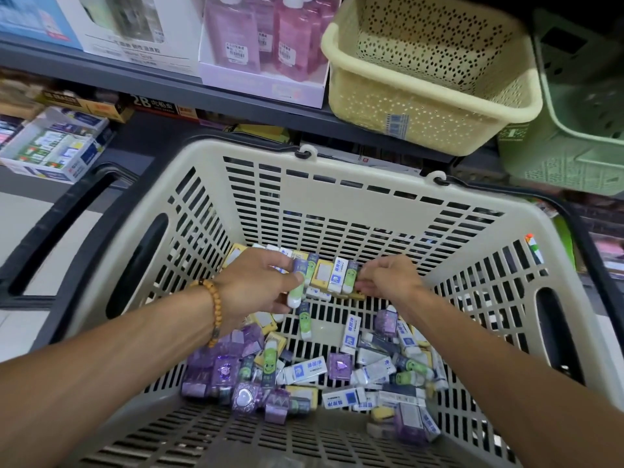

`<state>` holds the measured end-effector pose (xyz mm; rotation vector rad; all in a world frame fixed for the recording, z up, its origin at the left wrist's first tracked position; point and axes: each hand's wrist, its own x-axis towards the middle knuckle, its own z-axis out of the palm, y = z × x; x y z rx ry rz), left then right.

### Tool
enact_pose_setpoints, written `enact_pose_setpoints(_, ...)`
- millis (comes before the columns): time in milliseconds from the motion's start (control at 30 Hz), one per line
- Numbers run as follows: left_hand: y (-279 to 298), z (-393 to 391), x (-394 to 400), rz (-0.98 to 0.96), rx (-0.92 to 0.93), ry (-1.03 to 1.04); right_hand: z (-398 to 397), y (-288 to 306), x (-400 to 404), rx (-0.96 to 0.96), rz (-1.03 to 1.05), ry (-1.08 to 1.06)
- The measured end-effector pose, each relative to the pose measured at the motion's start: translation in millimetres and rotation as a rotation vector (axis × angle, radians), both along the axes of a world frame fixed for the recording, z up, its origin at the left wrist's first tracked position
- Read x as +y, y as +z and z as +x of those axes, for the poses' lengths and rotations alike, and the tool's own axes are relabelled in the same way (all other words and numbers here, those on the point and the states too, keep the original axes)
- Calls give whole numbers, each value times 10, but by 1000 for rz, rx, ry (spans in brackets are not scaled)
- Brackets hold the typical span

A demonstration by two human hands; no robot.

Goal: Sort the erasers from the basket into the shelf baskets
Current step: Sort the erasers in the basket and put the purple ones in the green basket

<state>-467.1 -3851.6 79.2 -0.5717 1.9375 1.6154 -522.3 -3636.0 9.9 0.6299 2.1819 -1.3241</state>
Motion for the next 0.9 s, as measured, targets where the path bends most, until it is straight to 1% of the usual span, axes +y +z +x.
enact_pose_setpoints(67,13,6,12,-19,21,-13,18,49,-12,76,85,57)
enact_pose_setpoints(100,14,8,22,-35,35,-28,24,105,-34,120,94,88)
enact_pose_setpoints(133,15,11,35,-44,51,-42,32,179,-68,140,43,118)
enact_pose_setpoints(200,27,24,69,-45,83,-77,70,367,-162,97,-181,207)
enact_pose_setpoints(233,25,37,90,-36,91,-99,102,449,-205,60,-259,284)
enact_pose_setpoints(267,16,57,112,-22,93,-120,142,523,-240,37,-288,376)
enact_pose_setpoints(333,-8,110,171,19,86,-148,211,633,-250,34,-249,518)
enact_pose_setpoints(400,-51,164,256,90,63,-157,248,723,-154,36,-187,564)
enact_pose_setpoints(433,-75,184,314,118,53,-180,251,763,-61,37,-160,555)
enact_pose_setpoints(467,-101,207,380,119,56,-246,249,803,50,41,-126,527)
enact_pose_setpoints(533,-175,254,522,15,134,-517,242,880,296,72,-53,439)
enact_pose_setpoints(600,-295,296,682,-134,281,-847,232,928,494,114,6,376)
enact_pose_setpoints(667,-439,337,875,-213,420,-1097,204,959,587,158,29,358)
enact_pose_setpoints(733,-576,366,1112,-228,540,-1264,153,988,598,225,28,353)
enact_pose_setpoints(767,-645,376,1225,-272,591,-1332,130,1004,587,254,23,352)
enact_pose_setpoints(867,-845,408,1452,-559,736,-1540,102,1027,556,306,42,395)
enact_pose_setpoints(900,-889,418,1487,-625,766,-1578,99,1033,553,322,61,419)
